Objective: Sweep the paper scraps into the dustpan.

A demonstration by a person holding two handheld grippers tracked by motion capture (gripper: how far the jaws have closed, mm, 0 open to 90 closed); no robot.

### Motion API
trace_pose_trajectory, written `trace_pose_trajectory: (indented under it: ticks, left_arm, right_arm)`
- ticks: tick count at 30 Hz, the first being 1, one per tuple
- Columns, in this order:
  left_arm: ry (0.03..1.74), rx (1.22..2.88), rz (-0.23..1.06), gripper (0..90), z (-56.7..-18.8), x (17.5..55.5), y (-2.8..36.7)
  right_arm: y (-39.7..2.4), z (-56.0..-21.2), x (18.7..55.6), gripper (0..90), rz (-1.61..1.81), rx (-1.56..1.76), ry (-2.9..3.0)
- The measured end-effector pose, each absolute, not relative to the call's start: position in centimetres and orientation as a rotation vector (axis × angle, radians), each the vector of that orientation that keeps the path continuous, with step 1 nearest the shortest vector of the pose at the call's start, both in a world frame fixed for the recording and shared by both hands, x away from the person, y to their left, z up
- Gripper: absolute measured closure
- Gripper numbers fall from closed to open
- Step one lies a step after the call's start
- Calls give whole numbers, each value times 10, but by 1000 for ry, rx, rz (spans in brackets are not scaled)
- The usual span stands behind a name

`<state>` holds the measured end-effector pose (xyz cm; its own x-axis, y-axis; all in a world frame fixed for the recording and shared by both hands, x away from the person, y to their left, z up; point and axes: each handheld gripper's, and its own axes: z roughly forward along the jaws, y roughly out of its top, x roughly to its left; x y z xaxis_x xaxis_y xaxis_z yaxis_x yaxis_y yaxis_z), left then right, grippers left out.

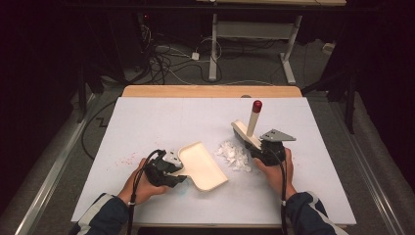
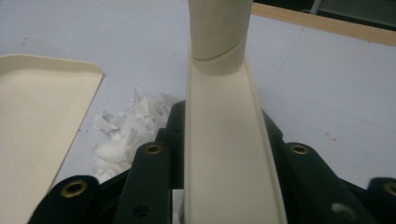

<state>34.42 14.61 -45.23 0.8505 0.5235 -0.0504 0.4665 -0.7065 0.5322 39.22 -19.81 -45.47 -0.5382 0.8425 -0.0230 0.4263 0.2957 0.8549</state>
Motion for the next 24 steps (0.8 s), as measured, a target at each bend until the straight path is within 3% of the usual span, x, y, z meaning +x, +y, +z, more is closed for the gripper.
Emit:
trace_pose_trajectory:
  ticks: [24]
  left_arm:
    - [710,2501,130,638,-454,351,113]
  right_arm:
    - [-147,-463,374,676,1288,1037,2140]
